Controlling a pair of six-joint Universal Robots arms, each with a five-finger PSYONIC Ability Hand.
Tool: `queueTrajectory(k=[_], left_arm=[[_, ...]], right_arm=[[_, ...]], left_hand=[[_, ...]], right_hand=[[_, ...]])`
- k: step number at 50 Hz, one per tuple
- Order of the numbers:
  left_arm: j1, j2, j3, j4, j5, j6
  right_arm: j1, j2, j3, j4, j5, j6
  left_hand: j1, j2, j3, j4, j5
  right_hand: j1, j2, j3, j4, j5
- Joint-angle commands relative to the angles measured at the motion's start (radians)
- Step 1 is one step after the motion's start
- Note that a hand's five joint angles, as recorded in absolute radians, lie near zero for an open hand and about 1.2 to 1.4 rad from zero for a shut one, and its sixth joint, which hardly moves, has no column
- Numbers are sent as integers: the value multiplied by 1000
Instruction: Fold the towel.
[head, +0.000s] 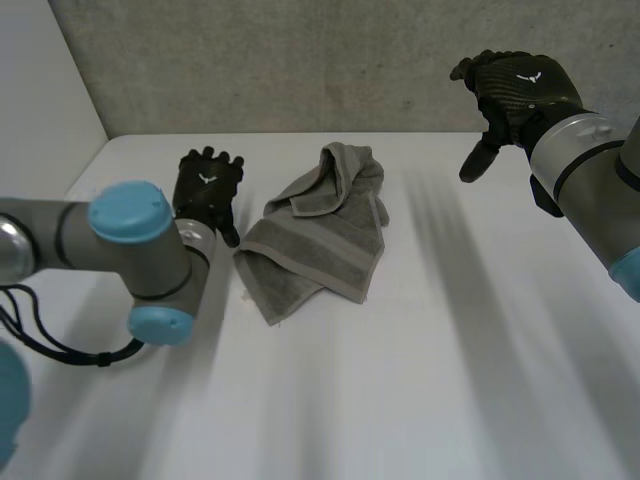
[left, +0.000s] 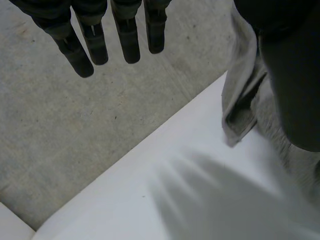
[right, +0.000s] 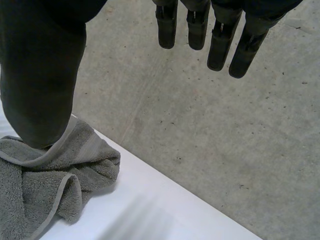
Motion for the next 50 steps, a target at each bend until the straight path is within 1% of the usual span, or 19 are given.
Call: queueTrajectory(k=[1,3,4,6,8,12,17,22,26,33,38,41,43,44,46,47,48,49,50], left_arm=[[-6,-110,93,4,26,56],[-7,-121,112,-22,63,54],[-7,-121,112,-22,63,54],[-13,-123,118,-43,103,51],[-21,-124,118,-50,115,51],[-33,-120,119,-62,120,53],[-43,-101,119,-111,117,53],[-40,-38,121,-261,118,50],[-38,-31,121,-303,121,48],[-38,-54,127,-289,120,45],[-40,-107,159,-205,120,53],[-40,-121,171,-179,120,54],[-41,-150,202,-143,120,57],[-41,-150,202,-143,120,57],[-41,-175,239,-136,123,57],[-41,-175,239,-136,123,57],[-41,-182,257,-137,122,57],[-41,-184,270,-140,120,57],[-41,-184,270,-140,120,57]], right_arm=[[-3,2,0,-1,0,-8],[-3,2,0,-2,0,-27],[-3,2,0,-2,0,-27],[-3,2,1,-2,1,-37],[-3,3,1,-4,1,-39],[-3,15,0,-2,0,-40],[-4,23,-2,-2,0,-42],[-4,29,-2,-2,0,-42],[-3,29,0,-2,0,-42],[-1,41,-2,-1,0,-42],[1,43,0,-2,0,-42],[1,45,-2,-2,0,-42],[1,46,-2,-2,-2,-42],[1,46,-2,-2,-2,-42],[-1,46,-3,-2,-2,-42],[-1,46,-3,-2,-2,-42],[-1,46,-5,-2,-2,-42],[-3,46,-5,-2,-2,-42],[-3,46,-5,-2,-2,-42]], left_hand=[[78,70,74,76,70],[171,164,168,169,164],[172,164,168,170,164],[192,185,189,190,185],[192,185,189,190,185],[184,176,180,181,176],[151,144,147,149,144],[46,39,42,44,38],[16,9,12,14,9],[16,9,12,14,9],[51,44,47,49,44],[78,70,74,76,70],[235,228,232,233,228],[237,229,233,234,229],[610,603,606,608,603],[612,605,608,610,605],[874,866,870,872,866],[1059,1052,1055,1057,1052],[1061,1054,1057,1059,1053]], right_hand=[[-58,-69,-67,-75,-59],[-58,-69,-67,-75,-59],[-58,-69,-67,-75,-59],[-58,-69,-67,-75,-59],[-58,-69,-67,-75,-59],[-58,-69,-67,-75,-59],[-58,-69,-67,-75,-59],[-58,-69,-67,-75,-59],[-58,-69,-67,-75,-59],[-58,-69,-67,-75,-59],[-58,-69,-67,-75,-59],[-58,-69,-67,-75,-59],[-58,-69,-67,-75,-59],[-58,-69,-67,-75,-59],[-58,-69,-67,-75,-59],[-58,-69,-67,-75,-59],[-58,-69,-67,-75,-59],[-58,-69,-67,-75,-59],[-58,-69,-67,-75,-59]])
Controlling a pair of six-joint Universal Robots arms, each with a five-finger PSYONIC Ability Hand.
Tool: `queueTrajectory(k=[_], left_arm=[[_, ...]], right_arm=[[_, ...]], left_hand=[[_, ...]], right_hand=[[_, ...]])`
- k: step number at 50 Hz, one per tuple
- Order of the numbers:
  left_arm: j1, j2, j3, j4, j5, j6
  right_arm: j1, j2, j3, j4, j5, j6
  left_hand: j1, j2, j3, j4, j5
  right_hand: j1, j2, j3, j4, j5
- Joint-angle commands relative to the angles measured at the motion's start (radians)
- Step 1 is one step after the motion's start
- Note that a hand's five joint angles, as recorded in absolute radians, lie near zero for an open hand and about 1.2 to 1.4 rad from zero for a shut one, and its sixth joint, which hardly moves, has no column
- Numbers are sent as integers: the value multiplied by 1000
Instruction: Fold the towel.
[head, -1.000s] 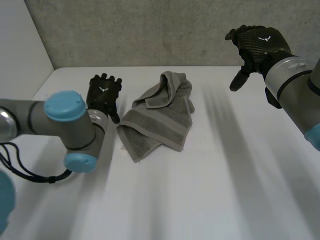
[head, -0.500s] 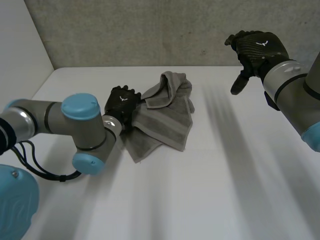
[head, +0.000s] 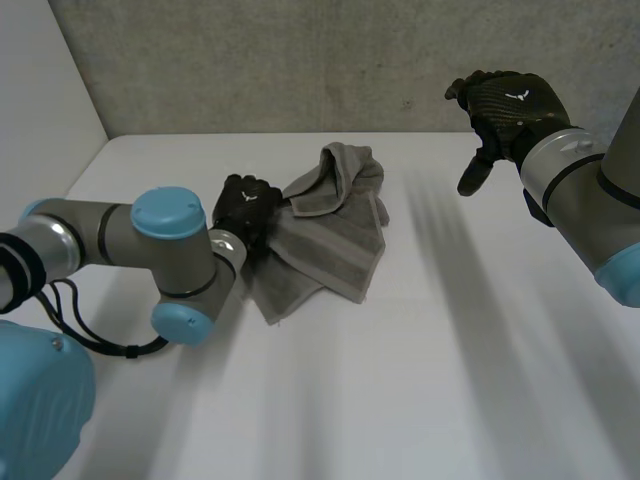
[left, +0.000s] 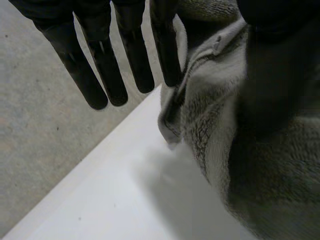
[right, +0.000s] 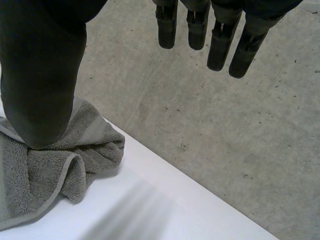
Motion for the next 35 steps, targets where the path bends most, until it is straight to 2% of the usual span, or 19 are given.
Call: queueTrajectory(k=[1,5,10,12,13,15,16,18,19,22,23,25,32,35], left_arm=[[0,-28,67,10,-4,1],[-7,0,61,2,-9,-3],[-39,139,1,-67,-4,-30],[-52,274,-49,-102,-1,-84],[-53,274,-49,-102,-1,-85],[-75,435,-71,-114,-2,-166],[-76,435,-71,-114,-2,-166],[-85,579,-66,-116,-2,-261],[-85,580,-66,-116,-2,-261],[-80,798,-62,-107,-2,-370],[-80,799,-62,-107,-2,-370],[-68,901,-68,-87,-12,-422],[-7,923,-140,-65,-42,-438],[35,812,-227,-73,-39,-433]], right_arm=[[-3,0,-5,0,-1,0],[-6,-1,-5,0,-1,0],[-7,-1,-6,1,-1,0],[-9,-4,-8,1,-1,0],[-9,-4,-8,1,-1,0],[-12,-10,-11,3,1,2],[-12,-10,-11,3,1,2],[-17,-15,-15,3,1,2],[-17,-15,-15,3,1,2],[-33,-18,-25,5,1,2],[-33,-18,-25,5,1,2],[-44,-29,-26,6,1,2],[-44,-33,-26,11,-1,2],[-40,-33,-32,43,-34,2]], left_hand=[[501,506,518,507,530],[501,506,518,507,530],[501,506,518,507,530],[501,506,518,507,530],[501,506,518,507,530],[501,506,518,507,530],[501,506,518,507,530],[501,506,518,507,530],[501,506,518,507,530],[501,506,518,507,530],[501,506,518,507,530],[501,506,518,507,530],[501,506,518,507,530],[501,506,518,507,530]], right_hand=[[-58,-69,-67,-75,-59],[-58,-69,-67,-75,-59],[-58,-69,-67,-75,-59],[-58,-69,-67,-75,-59],[-58,-69,-67,-75,-59],[-58,-69,-67,-75,-59],[-58,-69,-67,-75,-59],[-58,-69,-67,-75,-59],[-58,-69,-67,-75,-59],[-58,-69,-67,-75,-59],[-58,-69,-67,-75,-59],[-58,-69,-67,-75,-59],[-58,-69,-67,-75,-59],[-58,-69,-67,-75,-59]])
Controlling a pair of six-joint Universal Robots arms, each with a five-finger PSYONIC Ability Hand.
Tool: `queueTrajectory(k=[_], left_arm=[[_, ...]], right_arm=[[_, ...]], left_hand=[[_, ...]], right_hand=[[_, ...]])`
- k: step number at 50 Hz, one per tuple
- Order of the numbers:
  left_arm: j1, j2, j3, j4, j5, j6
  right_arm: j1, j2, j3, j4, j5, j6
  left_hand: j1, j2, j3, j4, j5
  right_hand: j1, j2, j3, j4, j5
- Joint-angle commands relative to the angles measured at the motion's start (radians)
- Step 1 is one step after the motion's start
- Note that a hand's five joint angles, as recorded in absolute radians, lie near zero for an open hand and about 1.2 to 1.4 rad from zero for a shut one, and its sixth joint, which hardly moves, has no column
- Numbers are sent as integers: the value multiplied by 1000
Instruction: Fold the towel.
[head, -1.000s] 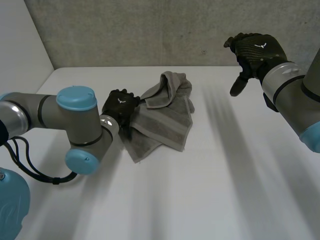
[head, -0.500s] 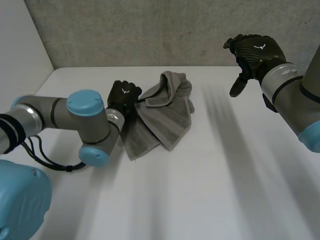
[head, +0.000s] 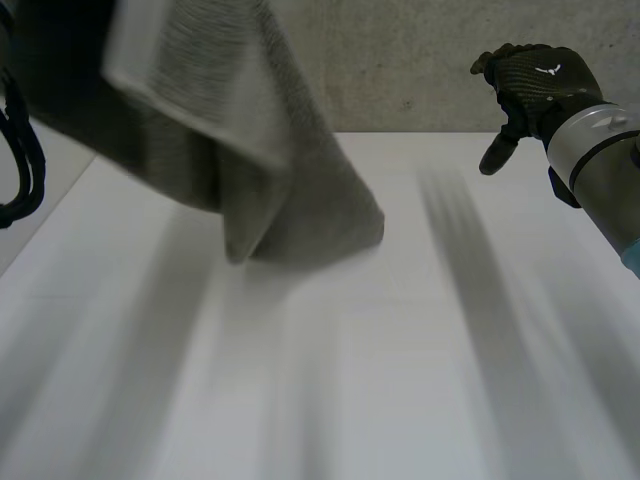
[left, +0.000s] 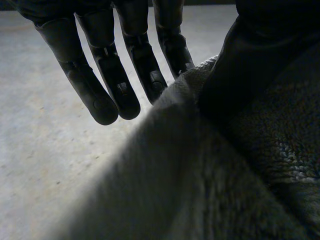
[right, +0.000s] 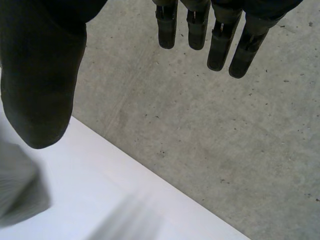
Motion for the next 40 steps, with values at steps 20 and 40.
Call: queueTrajectory(k=[20,40], left_arm=[[127,-359,-257,-147,0,220],[198,-54,-487,-102,34,204]], right_arm=[[119,195,-24,277,-245,-107],[216,604,-215,33,-231,-250]], left_hand=[[52,43,22,43,44],[52,43,22,43,44]], right_hand=[[-58,-69,-67,-75,-59],[495,485,486,478,494]])
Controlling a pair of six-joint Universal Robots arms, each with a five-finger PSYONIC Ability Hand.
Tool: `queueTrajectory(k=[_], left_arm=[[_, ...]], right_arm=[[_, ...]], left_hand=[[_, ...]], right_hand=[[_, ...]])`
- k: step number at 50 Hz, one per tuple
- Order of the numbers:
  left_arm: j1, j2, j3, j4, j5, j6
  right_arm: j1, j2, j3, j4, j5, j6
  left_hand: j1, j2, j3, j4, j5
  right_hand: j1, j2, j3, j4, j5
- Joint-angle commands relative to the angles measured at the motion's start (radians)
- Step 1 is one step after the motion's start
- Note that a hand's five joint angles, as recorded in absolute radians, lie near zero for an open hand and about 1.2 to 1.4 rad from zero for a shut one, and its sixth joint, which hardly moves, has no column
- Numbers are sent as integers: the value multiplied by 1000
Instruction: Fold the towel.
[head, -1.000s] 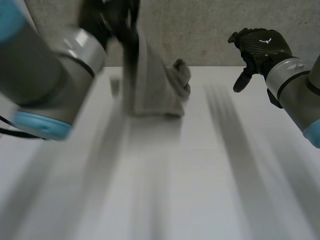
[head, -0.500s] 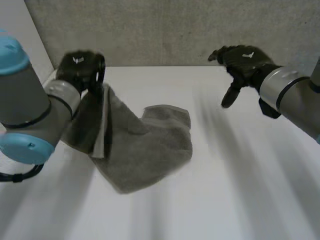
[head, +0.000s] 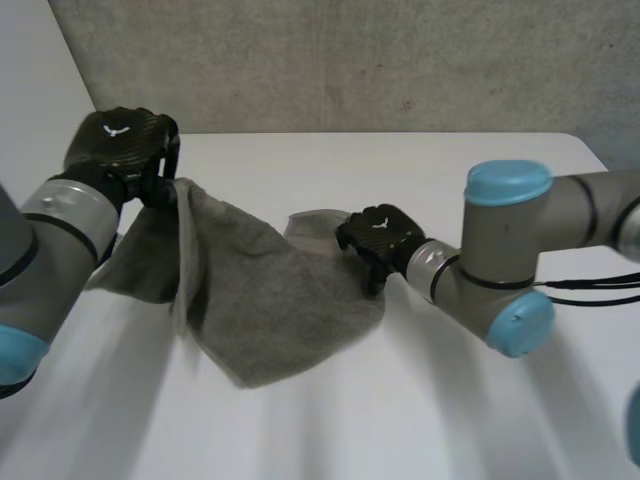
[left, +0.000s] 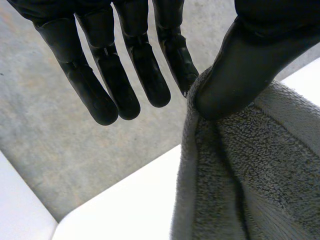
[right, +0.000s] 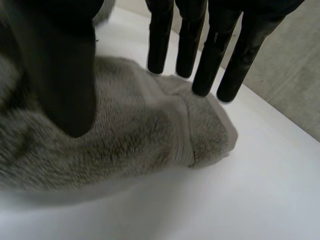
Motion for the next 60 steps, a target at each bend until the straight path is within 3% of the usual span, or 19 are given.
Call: queueTrajectory(k=[1,17,19,20,21,22,24,27,30,34,41,43,44,45,46,51,53,56,60], left_arm=[[28,64,-54,24,27,-12],[74,129,-68,32,41,-98],[74,136,-68,32,41,-98],[74,139,-69,32,39,-99],[74,139,-69,32,39,-99],[74,139,-68,32,39,-99],[74,140,-68,32,39,-101],[75,151,-68,32,39,-101],[80,165,-65,32,37,-101],[80,194,-53,32,37,-108],[74,208,-45,32,48,-170],[71,206,-45,30,68,-182],[71,206,-45,30,68,-182],[68,203,-45,29,80,-182],[66,199,-45,22,91,-184],[48,191,-59,22,114,-182],[36,186,-59,24,113,-184],[16,180,-53,22,110,-185],[2,189,-46,22,108,-187]], right_arm=[[26,133,-129,63,12,-75],[34,159,-184,123,34,-84],[34,156,-179,123,44,-88],[34,156,-179,123,48,-94],[34,156,-179,123,48,-95],[31,154,-179,123,51,-98],[25,146,-179,123,57,-98],[22,85,-175,123,69,-84],[17,-85,-159,115,66,-65],[-5,-166,-166,126,66,-44],[-31,-297,-146,326,57,-91],[-32,-300,-135,380,52,-96],[-28,-300,-115,412,51,-93],[-28,-300,-115,413,51,-93],[-25,-301,-81,420,45,-88],[-6,-317,22,365,17,-10],[6,-337,86,281,9,132],[12,-343,117,236,11,183],[37,-276,169,119,32,255]], left_hand=[[52,38,21,43,37],[52,38,21,43,37],[52,38,21,43,37],[52,38,21,43,37],[52,38,21,43,37],[52,38,21,43,37],[52,38,21,43,37],[52,38,21,43,37],[52,38,21,43,37],[52,38,21,43,37],[52,38,21,43,37],[52,38,21,43,37],[52,38,21,43,37],[52,38,21,43,37],[52,38,21,43,37],[52,38,21,43,37],[52,38,21,43,37],[52,38,21,43,37],[52,38,21,43,37]], right_hand=[[158,147,150,150,149],[-1,-11,-8,-8,-9],[200,190,193,193,192],[583,572,575,575,574],[587,576,579,579,578],[824,813,816,816,815],[826,815,818,819,818],[826,815,818,819,818],[826,815,818,819,818],[826,815,818,819,818],[826,815,818,819,818],[754,743,746,746,745],[94,83,86,86,86],[88,77,80,80,79],[-346,-356,-353,-353,-354],[-395,-406,-403,-403,-404],[-395,-406,-403,-403,-404],[-395,-406,-403,-403,-404],[-395,-406,-403,-403,-404]])
